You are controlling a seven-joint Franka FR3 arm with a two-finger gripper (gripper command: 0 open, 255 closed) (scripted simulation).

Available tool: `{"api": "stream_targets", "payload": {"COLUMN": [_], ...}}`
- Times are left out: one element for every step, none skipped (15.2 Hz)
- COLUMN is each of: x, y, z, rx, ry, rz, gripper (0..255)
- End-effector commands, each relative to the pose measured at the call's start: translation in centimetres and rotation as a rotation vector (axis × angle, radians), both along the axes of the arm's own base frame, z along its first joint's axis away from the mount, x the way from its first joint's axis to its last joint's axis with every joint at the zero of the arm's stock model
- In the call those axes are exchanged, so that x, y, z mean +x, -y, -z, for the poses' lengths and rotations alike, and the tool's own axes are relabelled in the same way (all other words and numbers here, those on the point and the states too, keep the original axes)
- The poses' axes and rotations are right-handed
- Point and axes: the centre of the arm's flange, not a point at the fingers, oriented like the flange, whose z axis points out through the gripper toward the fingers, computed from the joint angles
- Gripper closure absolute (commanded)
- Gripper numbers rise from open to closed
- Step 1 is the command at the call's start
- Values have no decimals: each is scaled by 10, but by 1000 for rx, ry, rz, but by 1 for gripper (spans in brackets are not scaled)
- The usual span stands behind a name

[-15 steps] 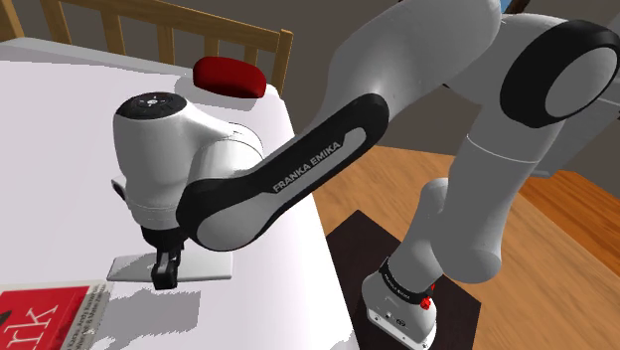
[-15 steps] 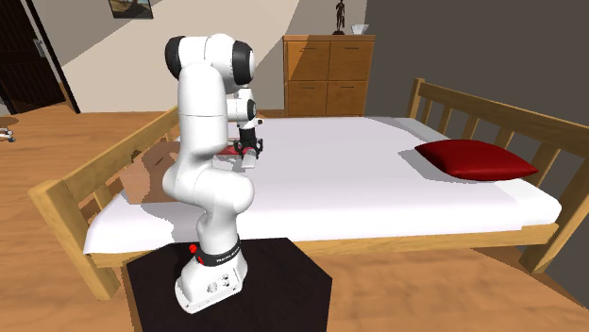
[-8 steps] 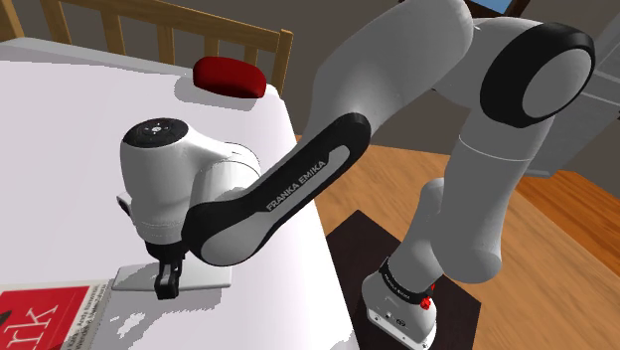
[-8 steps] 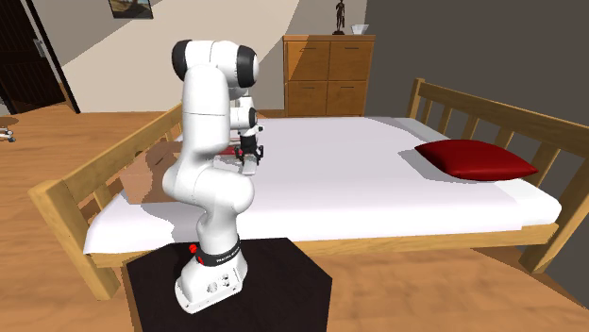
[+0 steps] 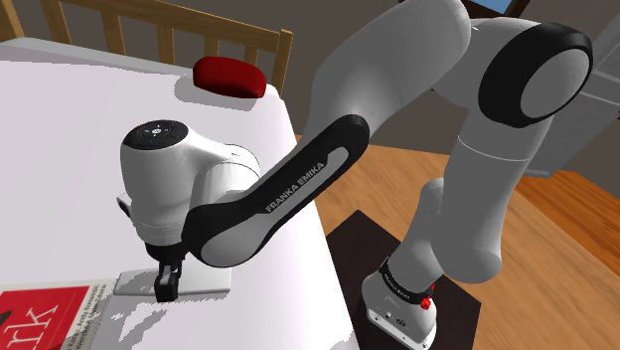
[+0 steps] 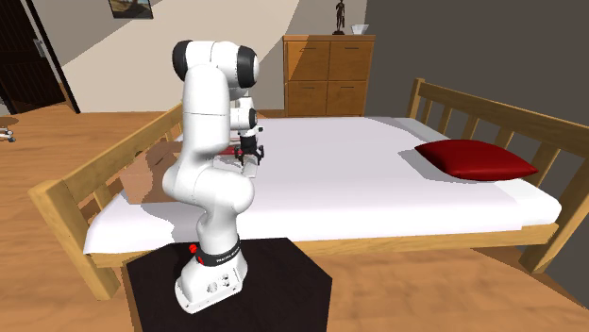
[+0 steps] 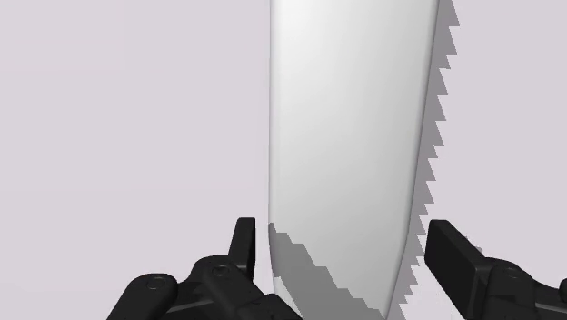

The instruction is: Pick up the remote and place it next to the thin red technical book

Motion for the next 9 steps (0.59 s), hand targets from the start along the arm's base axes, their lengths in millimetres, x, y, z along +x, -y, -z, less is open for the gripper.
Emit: {"api": "stream_targets", "payload": {"x": [0,0,0,0,0,0,0,0,0], "y": [0,0,0,0,0,0,0,0,-1], "z": [0,0,0,0,0,-13,-26,-40,-50], "rx": [0,0,0,0,0,0,0,0,0], "ry": [0,0,0,0,0,0,0,0,0], "rz": [0,0,0,0,0,0,0,0,0], "gripper": [0,0,0,0,0,0,0,0,0]}}
